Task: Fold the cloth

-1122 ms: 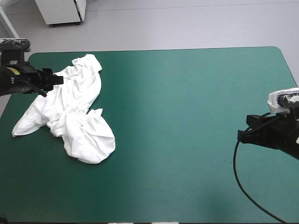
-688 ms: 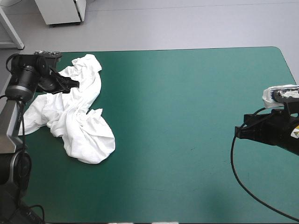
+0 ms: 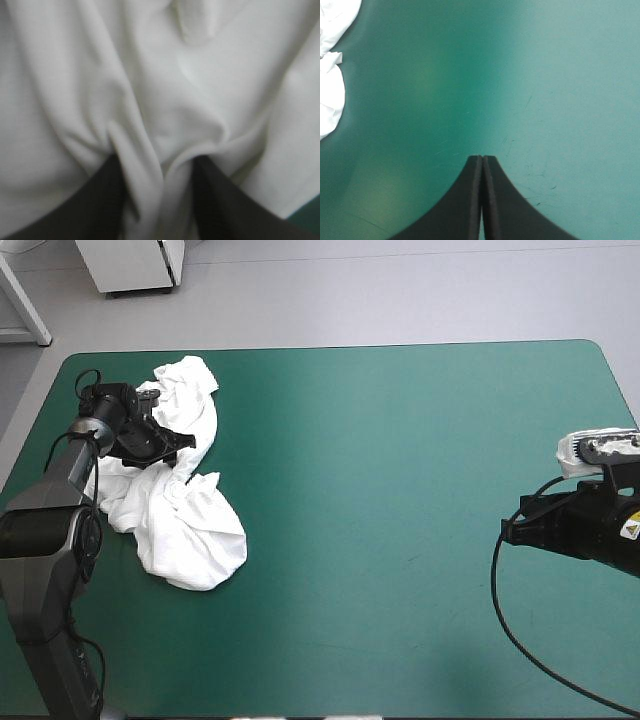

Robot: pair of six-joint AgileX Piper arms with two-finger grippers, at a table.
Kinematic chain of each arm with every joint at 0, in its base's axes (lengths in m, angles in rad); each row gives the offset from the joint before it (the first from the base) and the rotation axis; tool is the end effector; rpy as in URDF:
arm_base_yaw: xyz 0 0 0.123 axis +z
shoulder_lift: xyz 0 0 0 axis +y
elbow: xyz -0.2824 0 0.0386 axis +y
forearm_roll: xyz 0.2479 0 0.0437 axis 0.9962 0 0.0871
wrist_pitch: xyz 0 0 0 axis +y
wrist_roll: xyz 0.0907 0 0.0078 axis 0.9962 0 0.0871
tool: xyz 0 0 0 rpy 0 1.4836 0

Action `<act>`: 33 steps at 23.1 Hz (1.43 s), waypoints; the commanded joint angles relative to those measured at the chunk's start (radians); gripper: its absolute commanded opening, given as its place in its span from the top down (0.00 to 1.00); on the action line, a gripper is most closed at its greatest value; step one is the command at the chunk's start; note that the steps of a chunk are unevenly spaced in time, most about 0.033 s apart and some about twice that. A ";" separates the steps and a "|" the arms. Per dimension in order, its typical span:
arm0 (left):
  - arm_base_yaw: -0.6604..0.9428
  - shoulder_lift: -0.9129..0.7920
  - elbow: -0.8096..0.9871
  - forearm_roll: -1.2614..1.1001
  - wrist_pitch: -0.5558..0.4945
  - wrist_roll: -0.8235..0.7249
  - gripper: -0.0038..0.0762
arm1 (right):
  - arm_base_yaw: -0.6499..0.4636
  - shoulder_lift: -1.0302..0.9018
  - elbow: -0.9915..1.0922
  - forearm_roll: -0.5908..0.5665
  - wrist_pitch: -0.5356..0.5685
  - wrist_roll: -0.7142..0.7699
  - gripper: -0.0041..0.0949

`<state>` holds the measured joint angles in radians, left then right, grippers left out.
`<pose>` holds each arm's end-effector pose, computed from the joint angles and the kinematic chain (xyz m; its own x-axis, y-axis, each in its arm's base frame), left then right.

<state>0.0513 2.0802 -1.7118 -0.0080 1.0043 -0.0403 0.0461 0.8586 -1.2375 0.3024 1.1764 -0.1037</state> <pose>0.4434 0.0221 0.2148 -0.9552 -0.0937 -0.2809 -0.0920 0.9956 -0.0190 0.1248 0.0308 0.4382 -0.6425 -0.0146 -0.7661 -0.2455 0.9510 0.1877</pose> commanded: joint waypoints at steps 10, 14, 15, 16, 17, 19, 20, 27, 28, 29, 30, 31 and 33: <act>-0.403 -0.009 -0.008 -0.278 0.054 0.308 0.96 | -0.007 -0.001 -0.022 0.005 -0.163 -0.007 0.98; -0.687 -0.009 -0.008 -0.273 0.054 0.315 0.96 | -0.007 -0.001 -0.022 -0.008 -0.165 -0.007 0.98; -0.737 -0.009 -0.008 -0.278 0.052 0.326 0.96 | -0.007 -0.001 -0.022 -0.018 -0.166 -0.012 0.98; -0.834 -0.009 -0.008 -0.289 0.050 0.353 0.96 | -0.007 -0.001 -0.022 -0.038 -0.169 -0.016 0.98; -0.879 -0.009 -0.008 -0.287 0.048 0.357 0.96 | -0.007 -0.001 -0.022 -0.046 -0.170 -0.016 0.98; -0.982 -0.009 -0.008 -0.292 0.046 0.360 0.96 | -0.007 -0.001 -0.022 -0.079 -0.170 -0.016 0.98; -1.014 -0.009 -0.008 -0.292 0.051 0.362 0.96 | -0.007 -0.001 -0.022 -0.088 -0.170 -0.016 0.98; -1.146 -0.011 -0.008 -0.276 0.060 0.412 0.96 | -0.007 0.010 -0.022 -0.119 -0.168 -0.057 0.98; -1.148 -0.011 -0.008 -0.272 0.053 0.412 0.96 | -0.007 0.010 -0.022 -0.119 -0.168 -0.057 0.98; -1.148 -0.013 -0.008 -0.262 0.048 0.412 0.96 | -0.007 0.010 -0.022 -0.119 -0.168 -0.057 0.98; -1.143 -0.013 -0.008 -0.251 0.048 0.412 0.96 | -0.007 0.010 -0.022 -0.119 -0.166 -0.057 0.98; -1.133 -0.018 -0.008 -0.240 0.050 0.409 0.96 | -0.007 0.010 -0.022 -0.119 -0.162 -0.057 0.98; -1.114 -0.033 -0.008 -0.238 0.058 0.409 0.92 | -0.007 0.010 -0.022 -0.117 -0.156 -0.057 0.98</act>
<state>-1.0732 2.0893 -1.7204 -0.2129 1.0130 0.3706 0.0461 0.8672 -1.2375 0.1802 1.0732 -0.1519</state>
